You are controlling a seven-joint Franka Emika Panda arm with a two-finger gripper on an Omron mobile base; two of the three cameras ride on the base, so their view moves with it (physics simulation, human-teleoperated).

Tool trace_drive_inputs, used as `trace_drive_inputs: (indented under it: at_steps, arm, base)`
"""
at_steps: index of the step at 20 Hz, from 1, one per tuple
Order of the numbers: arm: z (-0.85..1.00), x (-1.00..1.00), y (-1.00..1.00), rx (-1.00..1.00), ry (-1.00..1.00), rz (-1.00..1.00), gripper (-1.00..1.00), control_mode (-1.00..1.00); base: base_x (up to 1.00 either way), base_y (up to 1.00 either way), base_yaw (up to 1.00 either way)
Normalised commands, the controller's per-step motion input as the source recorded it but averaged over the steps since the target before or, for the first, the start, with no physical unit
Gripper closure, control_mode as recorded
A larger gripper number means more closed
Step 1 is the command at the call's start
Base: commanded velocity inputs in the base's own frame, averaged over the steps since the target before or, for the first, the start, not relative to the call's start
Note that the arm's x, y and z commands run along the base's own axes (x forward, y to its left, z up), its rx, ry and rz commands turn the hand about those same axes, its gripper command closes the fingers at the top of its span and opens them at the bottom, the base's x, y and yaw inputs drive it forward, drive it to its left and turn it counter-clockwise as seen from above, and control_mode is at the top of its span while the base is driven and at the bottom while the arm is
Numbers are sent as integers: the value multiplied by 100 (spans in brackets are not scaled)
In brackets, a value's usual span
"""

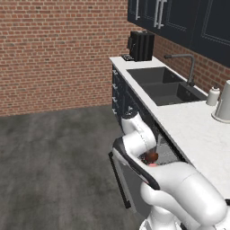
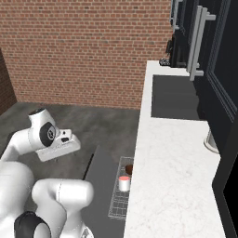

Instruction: Pick up the cup and bowl from the counter, place them in the dishwasher, and close the dishwasher door.

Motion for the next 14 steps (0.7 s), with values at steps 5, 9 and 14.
trace_drive_inputs:
  at_steps: [5,9,14]
  arm:
    - [-20,3,68,-2,13,0,-100,-100]
    - [-10,12,72,-11,15,0,-100,-100]
    - [-29,10,46,-13,9,0,-100,-100]
  base:
    - [0,0,0]
    - [0,0,0]
    - [0,0,0]
